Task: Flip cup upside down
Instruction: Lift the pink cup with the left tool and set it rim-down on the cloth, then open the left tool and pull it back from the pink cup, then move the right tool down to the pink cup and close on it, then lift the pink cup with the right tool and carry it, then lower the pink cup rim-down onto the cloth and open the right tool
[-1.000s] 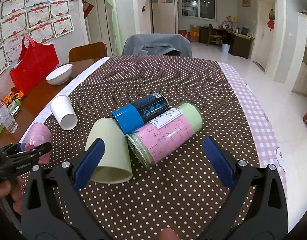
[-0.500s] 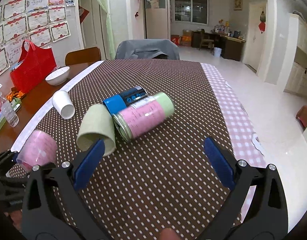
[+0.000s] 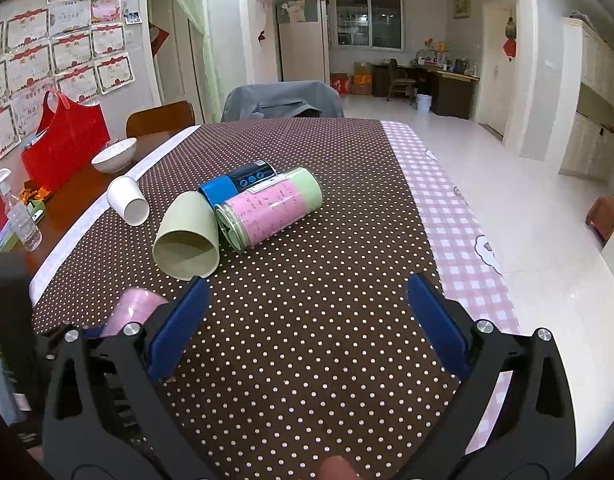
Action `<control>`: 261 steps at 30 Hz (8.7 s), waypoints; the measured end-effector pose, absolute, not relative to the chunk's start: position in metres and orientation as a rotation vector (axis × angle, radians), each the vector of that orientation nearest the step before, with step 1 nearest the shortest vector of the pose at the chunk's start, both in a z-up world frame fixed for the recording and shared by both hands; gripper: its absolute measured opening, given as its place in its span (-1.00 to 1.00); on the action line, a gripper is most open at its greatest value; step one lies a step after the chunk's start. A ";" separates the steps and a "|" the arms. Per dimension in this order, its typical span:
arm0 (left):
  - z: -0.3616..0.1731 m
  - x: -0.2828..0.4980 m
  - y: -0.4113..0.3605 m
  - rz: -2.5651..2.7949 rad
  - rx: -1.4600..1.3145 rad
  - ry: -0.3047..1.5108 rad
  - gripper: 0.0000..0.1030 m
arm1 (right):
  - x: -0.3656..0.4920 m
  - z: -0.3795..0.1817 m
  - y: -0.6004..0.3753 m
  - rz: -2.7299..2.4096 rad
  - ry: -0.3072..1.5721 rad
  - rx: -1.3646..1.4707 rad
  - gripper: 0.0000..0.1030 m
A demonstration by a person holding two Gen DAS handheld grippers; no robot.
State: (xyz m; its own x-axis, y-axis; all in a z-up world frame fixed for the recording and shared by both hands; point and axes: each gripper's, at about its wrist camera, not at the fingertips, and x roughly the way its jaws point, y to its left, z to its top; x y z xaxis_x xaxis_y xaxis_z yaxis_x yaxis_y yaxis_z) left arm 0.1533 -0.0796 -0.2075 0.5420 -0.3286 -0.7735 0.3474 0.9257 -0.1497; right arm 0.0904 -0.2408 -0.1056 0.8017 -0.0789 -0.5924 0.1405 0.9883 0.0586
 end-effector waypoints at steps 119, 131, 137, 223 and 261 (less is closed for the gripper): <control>-0.127 0.133 0.063 -0.084 -0.073 0.640 0.93 | 0.214 -0.183 -0.141 0.321 1.372 0.170 0.61; -0.128 0.132 0.059 -0.093 -0.071 0.643 0.93 | 0.231 -0.191 -0.113 0.331 1.431 0.136 0.55; -0.128 0.131 0.058 -0.096 -0.070 0.643 0.93 | 0.238 -0.200 -0.100 0.312 1.457 0.082 0.42; -0.093 0.109 0.033 -0.080 -0.032 0.588 0.93 | 0.102 -0.195 -0.087 -0.044 0.436 -0.082 0.22; -0.054 0.079 0.014 -0.117 0.009 0.491 0.93 | 0.075 -0.097 -0.165 0.066 0.537 0.212 0.88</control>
State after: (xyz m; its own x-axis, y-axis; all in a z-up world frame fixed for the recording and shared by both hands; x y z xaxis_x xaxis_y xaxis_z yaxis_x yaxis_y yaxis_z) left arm 0.0785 0.0139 -0.0542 0.8751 -0.1103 -0.4712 0.1148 0.9932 -0.0193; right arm 0.0753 -0.1645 -0.0967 0.8578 0.1175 -0.5003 -0.0068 0.9760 0.2175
